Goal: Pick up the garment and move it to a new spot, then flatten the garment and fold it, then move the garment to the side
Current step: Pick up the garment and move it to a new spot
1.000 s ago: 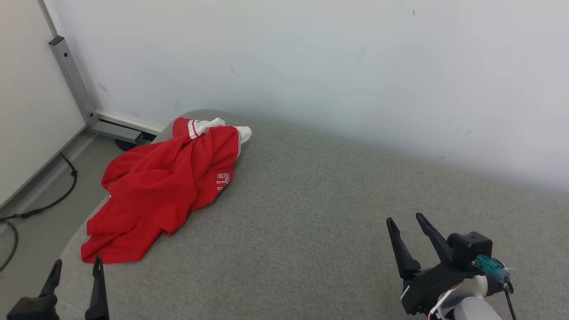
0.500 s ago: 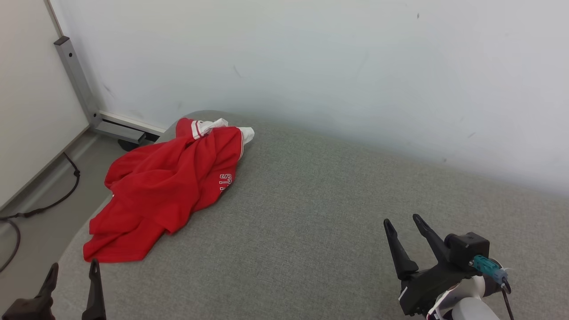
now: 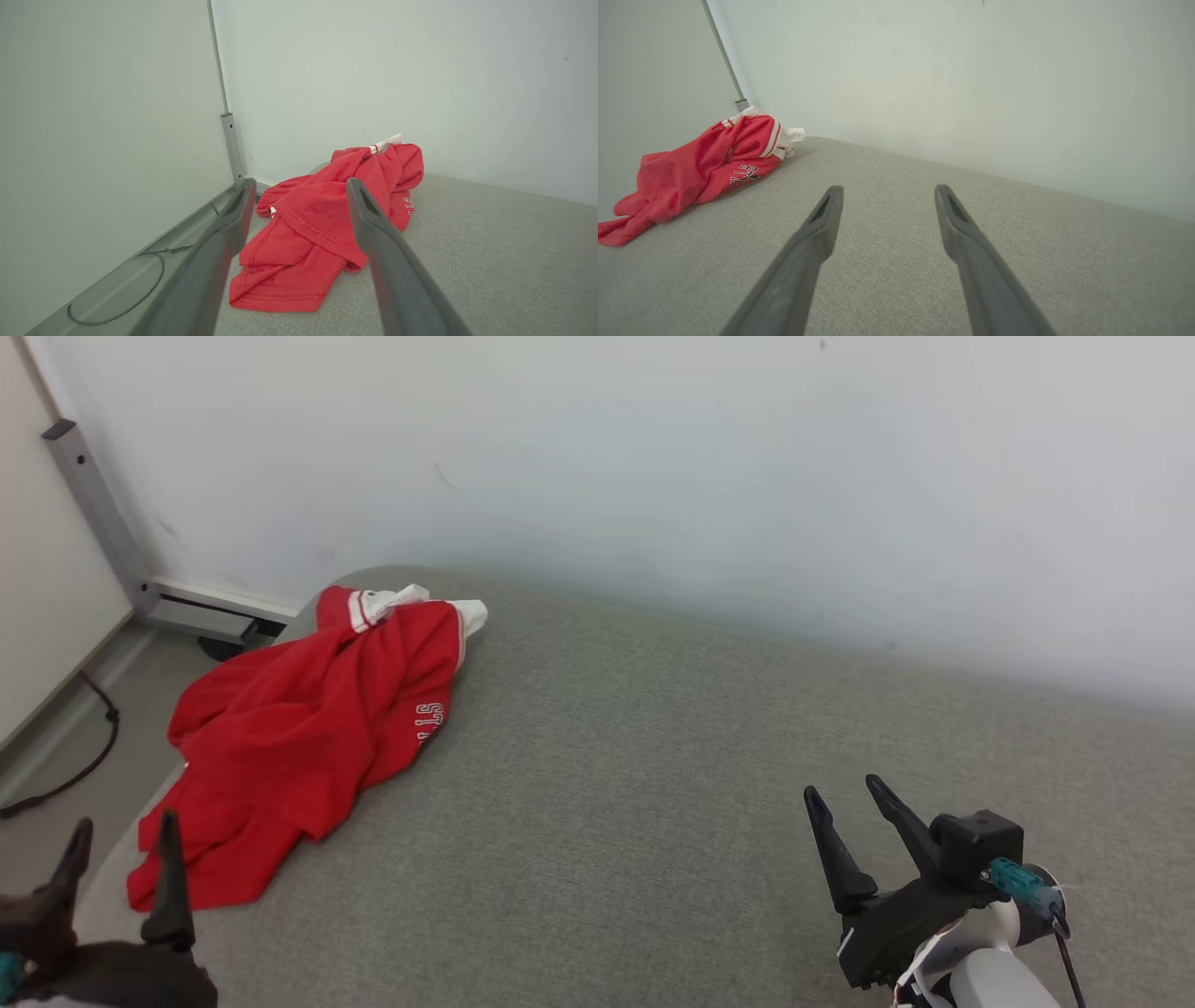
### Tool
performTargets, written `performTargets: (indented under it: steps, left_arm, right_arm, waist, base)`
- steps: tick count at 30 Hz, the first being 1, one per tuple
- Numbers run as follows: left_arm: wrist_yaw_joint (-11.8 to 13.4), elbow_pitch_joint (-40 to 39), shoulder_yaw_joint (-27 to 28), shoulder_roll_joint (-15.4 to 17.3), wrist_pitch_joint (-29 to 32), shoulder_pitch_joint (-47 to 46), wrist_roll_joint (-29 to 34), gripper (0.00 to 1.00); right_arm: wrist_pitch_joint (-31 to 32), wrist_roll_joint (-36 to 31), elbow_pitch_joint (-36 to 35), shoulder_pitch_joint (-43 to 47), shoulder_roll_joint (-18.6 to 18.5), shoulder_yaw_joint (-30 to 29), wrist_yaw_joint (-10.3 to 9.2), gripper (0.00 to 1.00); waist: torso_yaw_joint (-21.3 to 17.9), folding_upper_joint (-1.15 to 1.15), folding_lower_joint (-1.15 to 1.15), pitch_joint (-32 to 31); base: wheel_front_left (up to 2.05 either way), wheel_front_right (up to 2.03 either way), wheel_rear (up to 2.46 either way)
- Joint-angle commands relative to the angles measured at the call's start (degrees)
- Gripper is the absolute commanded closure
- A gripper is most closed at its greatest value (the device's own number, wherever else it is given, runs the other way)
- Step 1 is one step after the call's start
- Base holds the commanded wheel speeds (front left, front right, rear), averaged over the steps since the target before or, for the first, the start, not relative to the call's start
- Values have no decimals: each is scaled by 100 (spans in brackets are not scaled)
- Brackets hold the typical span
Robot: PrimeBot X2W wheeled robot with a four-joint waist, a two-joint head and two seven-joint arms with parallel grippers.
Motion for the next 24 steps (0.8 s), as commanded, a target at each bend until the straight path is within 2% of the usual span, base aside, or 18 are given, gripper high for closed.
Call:
performTargets:
  steps: [1,14,24]
  left_arm:
    - [-41,49,25,61,-41,-127,-72,0]
    - [-404,1168,217,399,-134,-1311,-403,0]
    - [-864,2044,261,685,20,-2123,-726,0]
  right_arm:
    - [36,-49,-22,-35,-36,-28,-2,0]
    - [318,-359,-409,-171,-37,-115,-1,0]
    - [426,-489,-682,-295,-35,-167,-1,0]
  waist:
    - [-143,0,0,51]
    - [-1002,0,0,458]
    - [-1462,0,0,833]
  base:
    - [0,0,0]
    - [0,0,0]
    - [0,0,0]
